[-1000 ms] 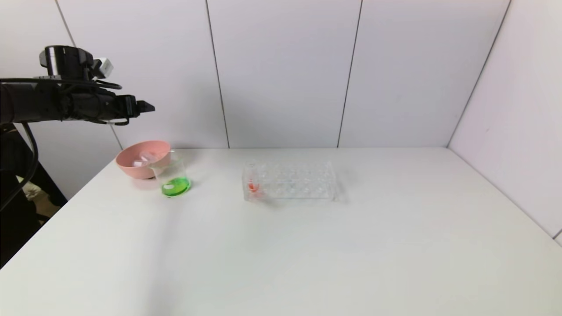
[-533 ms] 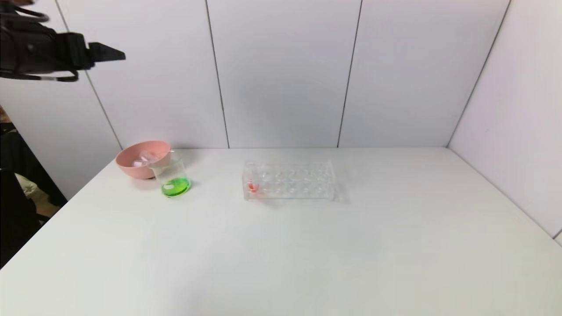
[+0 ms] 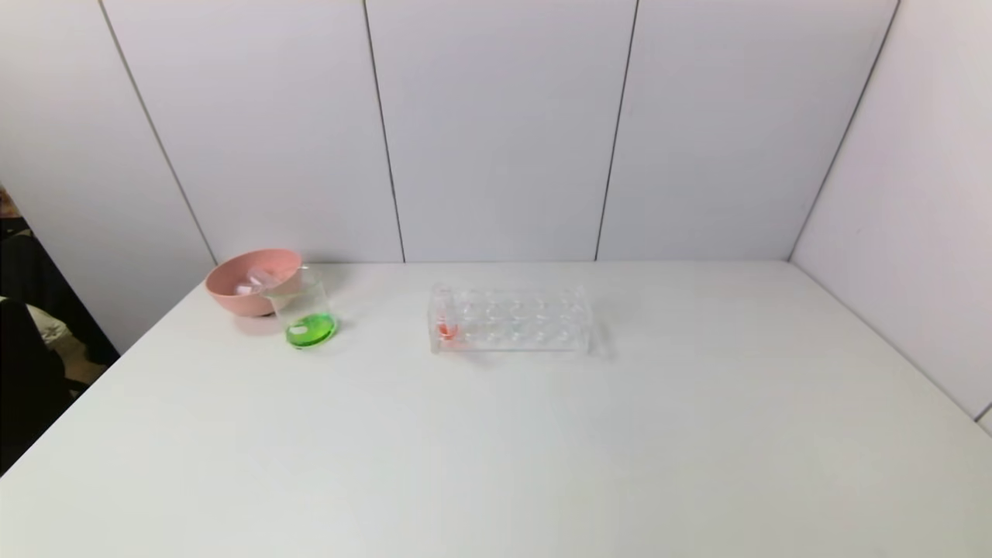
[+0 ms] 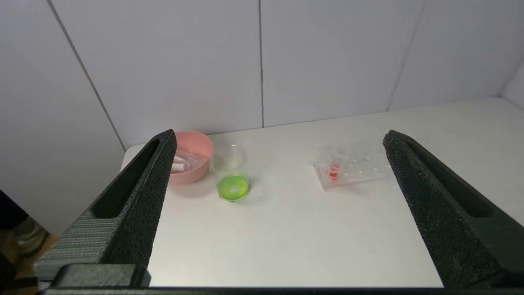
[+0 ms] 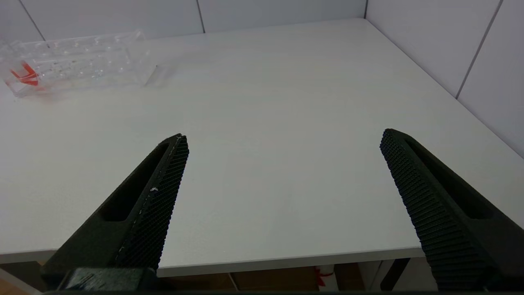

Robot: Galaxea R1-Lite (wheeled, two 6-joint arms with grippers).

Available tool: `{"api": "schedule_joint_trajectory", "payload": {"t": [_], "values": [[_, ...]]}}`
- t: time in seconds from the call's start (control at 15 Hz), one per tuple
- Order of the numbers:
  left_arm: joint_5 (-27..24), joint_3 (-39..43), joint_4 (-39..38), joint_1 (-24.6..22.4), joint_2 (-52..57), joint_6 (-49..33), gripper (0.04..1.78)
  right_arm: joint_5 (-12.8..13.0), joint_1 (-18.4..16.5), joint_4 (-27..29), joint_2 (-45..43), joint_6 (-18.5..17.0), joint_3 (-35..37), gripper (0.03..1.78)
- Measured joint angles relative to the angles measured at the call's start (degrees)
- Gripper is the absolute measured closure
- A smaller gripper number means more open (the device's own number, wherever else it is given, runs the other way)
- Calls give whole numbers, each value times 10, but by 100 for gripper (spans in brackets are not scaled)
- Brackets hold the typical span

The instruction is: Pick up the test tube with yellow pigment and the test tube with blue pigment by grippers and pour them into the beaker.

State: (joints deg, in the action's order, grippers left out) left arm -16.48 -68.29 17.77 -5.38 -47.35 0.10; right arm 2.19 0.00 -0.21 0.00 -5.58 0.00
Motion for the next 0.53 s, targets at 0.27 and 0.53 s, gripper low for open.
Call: {"api": "schedule_joint_trajectory", "payload": {"t": [0.27,0.53], "values": [[-4,129,73,35,232,26,6,0,0,0,0,0,0,10],[1,308,88,52,409,36,6,0,0,0,0,0,0,10]]}}
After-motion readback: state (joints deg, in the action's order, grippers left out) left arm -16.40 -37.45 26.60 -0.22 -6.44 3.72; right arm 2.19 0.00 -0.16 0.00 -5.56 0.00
